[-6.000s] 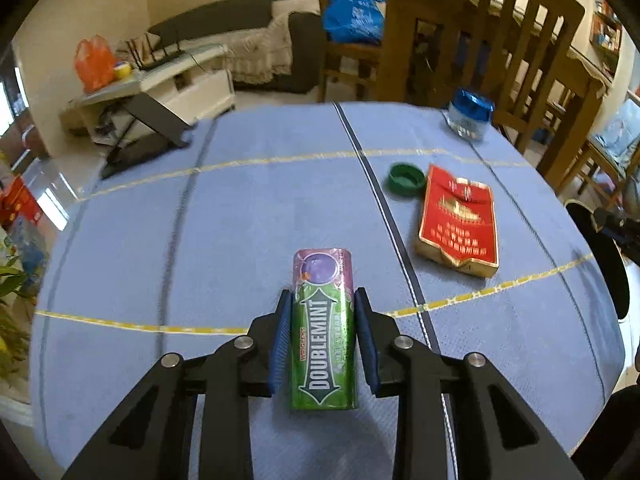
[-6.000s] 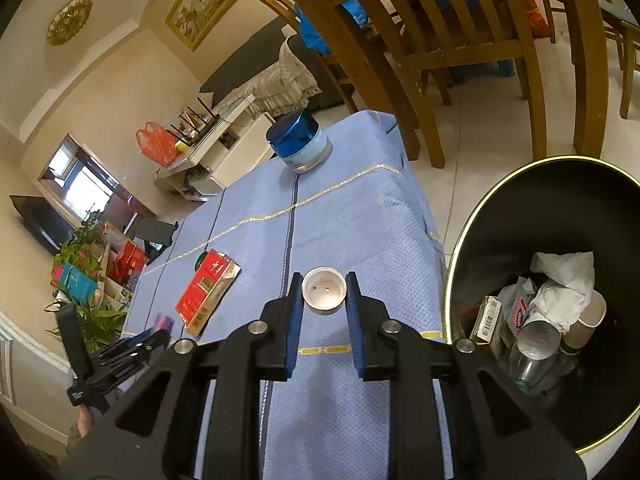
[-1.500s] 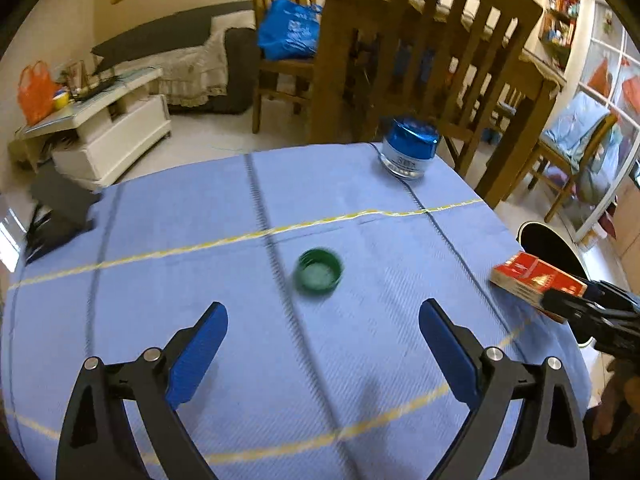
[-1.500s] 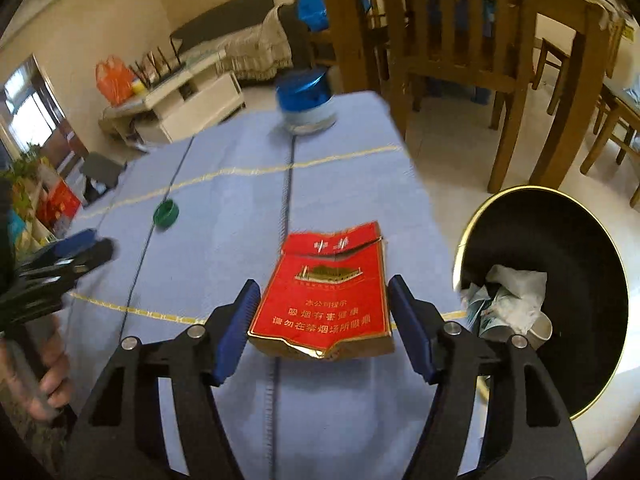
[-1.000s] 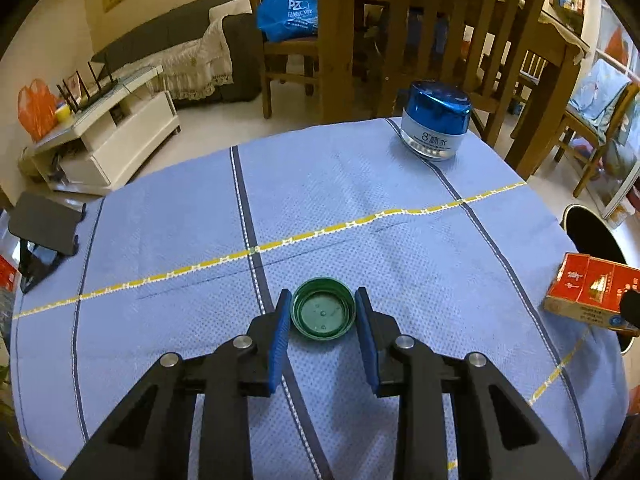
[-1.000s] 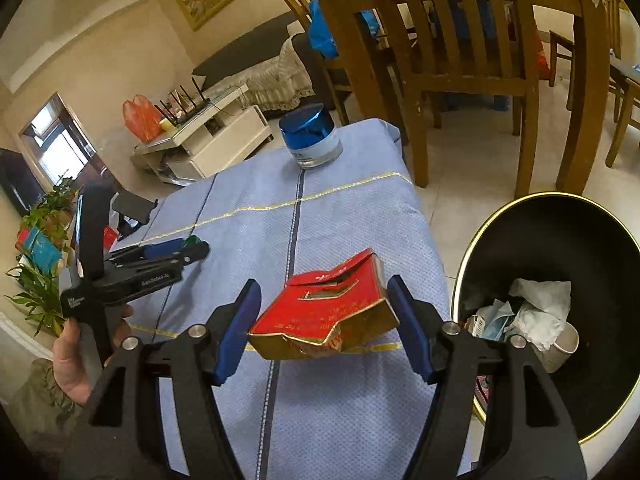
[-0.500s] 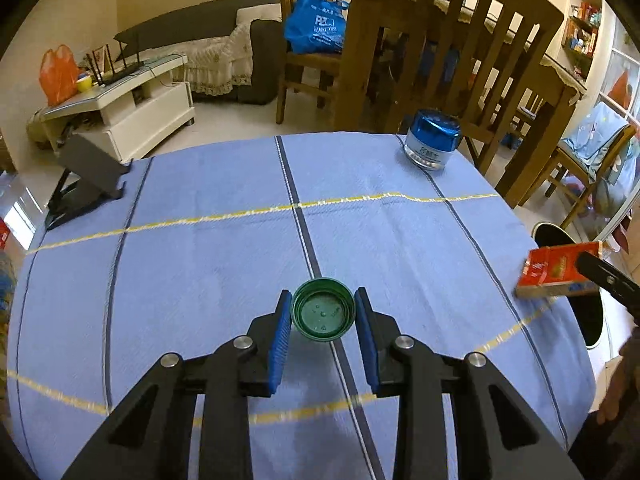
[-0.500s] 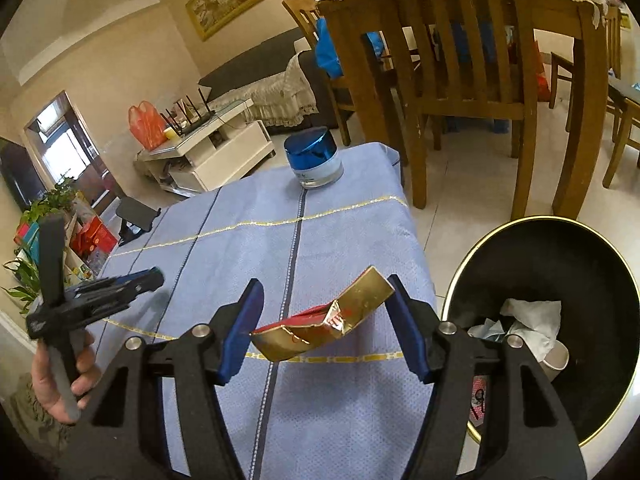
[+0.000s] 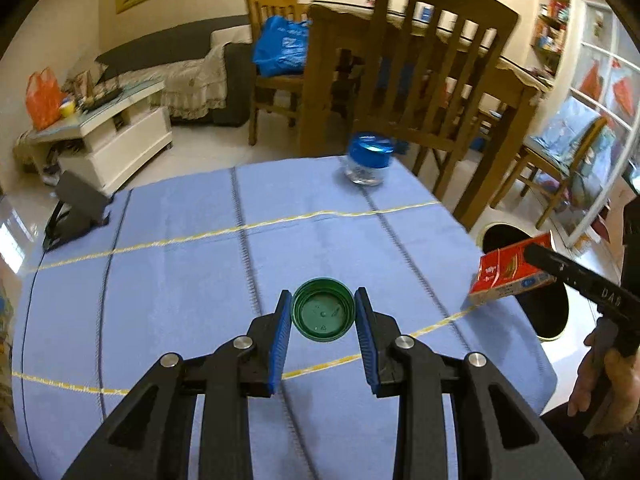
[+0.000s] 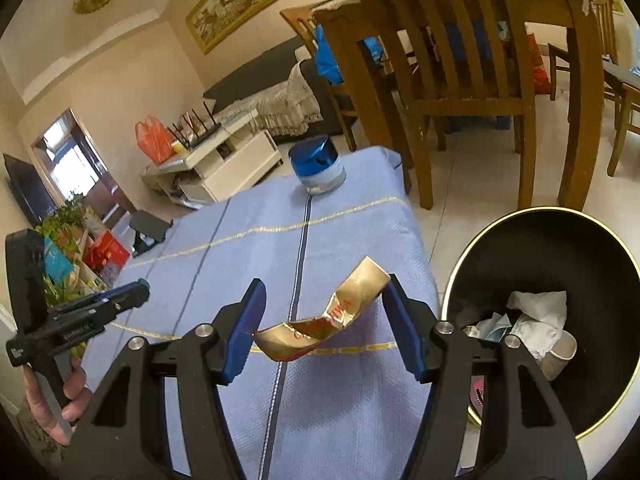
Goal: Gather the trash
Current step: 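Carry pack and green cap to the bin and open both grippers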
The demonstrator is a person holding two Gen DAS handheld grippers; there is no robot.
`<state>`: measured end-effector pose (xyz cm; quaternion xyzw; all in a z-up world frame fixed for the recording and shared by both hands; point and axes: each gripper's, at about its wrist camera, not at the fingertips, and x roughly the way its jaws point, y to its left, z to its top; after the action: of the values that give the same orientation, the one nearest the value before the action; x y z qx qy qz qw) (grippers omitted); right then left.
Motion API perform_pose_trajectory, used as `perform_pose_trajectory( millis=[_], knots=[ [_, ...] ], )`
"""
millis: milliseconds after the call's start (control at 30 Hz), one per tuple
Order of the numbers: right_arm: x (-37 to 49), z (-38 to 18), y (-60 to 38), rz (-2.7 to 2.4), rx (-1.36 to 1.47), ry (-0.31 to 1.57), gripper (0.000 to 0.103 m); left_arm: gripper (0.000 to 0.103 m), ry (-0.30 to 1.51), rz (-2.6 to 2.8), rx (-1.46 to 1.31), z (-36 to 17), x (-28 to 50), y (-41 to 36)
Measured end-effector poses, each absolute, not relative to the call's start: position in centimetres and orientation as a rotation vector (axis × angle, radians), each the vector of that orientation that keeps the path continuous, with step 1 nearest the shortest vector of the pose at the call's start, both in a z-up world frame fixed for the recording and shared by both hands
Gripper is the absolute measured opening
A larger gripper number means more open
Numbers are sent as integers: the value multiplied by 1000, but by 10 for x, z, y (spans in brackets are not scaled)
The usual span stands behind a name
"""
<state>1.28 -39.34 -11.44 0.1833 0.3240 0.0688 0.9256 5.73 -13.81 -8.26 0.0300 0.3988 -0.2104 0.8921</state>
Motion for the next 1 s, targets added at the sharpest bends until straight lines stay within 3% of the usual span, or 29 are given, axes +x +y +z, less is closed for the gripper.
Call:
perform_pose_trajectory(
  millis=[667, 700, 733, 833, 1000],
  knots=[
    [-39, -117, -524, -169, 470, 610, 57, 29, 797, -677, 249, -76, 41, -310],
    [-40, -118, -527, -180, 469, 608, 44, 29, 797, -684, 255, -76, 41, -316],
    [-39, -119, -530, -185, 469, 612, 19, 29, 797, -692, 262, -77, 40, -323],
    [-37, -121, -541, -228, 469, 620, 18, 29, 798, -710, 281, -81, 38, -341],
    [-42, -126, -559, -282, 527, 599, 34, 29, 803, -735, 305, -87, 36, -363]
  ],
)
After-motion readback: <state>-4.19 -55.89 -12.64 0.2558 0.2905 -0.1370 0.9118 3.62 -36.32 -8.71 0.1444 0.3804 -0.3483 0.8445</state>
